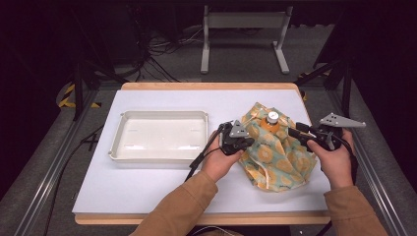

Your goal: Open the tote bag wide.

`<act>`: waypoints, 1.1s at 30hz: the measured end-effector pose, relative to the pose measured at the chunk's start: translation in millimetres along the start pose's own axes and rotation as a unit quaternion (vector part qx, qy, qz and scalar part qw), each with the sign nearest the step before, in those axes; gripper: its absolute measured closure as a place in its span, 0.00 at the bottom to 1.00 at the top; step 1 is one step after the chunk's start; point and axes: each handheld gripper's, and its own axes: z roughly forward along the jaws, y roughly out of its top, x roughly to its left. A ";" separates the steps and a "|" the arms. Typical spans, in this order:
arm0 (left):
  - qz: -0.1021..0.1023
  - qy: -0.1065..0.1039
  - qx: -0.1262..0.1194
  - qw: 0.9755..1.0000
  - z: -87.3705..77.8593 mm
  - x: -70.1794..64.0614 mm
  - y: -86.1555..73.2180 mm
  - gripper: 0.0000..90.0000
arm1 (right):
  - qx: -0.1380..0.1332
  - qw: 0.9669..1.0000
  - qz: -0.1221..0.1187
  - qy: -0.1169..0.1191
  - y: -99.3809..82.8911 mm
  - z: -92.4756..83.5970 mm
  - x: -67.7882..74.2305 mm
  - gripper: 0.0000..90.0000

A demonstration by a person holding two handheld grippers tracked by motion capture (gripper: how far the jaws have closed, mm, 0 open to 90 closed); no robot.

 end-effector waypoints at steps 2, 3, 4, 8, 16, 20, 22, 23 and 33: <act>0.000 -0.002 -0.001 1.000 -6.8 0.1 -0.4 1.00 | -0.003 1.000 -0.003 0.027 0.4 -3.6 11.9 0.58; 0.000 -0.002 -0.002 1.000 -8.9 0.1 -0.3 1.00 | -0.001 0.999 -0.007 0.044 0.6 -4.1 20.6 0.57; 0.000 -0.002 -0.002 1.000 -8.9 0.1 -0.3 1.00 | 0.000 0.999 -0.010 0.051 0.7 -3.7 24.3 0.56; -0.002 -0.006 -0.008 1.000 -21.3 1.8 -0.6 1.00 | 0.013 0.997 -0.011 0.070 -0.3 2.8 38.2 0.56; -0.006 0.001 -0.027 1.000 -44.6 6.6 -3.7 0.98 | 0.045 0.990 -0.052 0.124 -3.0 20.1 64.0 1.00; -0.010 0.003 -0.028 1.000 -49.6 9.8 -6.6 0.98 | 0.049 0.987 -0.064 0.141 -4.2 27.7 74.2 1.00; -0.012 0.004 -0.027 1.000 -49.4 9.4 -8.1 0.97 | 0.056 0.984 -0.071 0.154 -7.6 36.0 81.4 1.00; -0.010 0.002 -0.027 1.000 -49.0 9.2 -8.8 0.97 | 0.060 0.983 -0.074 0.154 -9.1 38.7 83.2 1.00; -0.012 -0.017 -0.020 1.000 -35.9 3.8 -10.9 0.94 | 0.118 0.974 -0.095 0.168 -35.4 70.7 101.3 0.98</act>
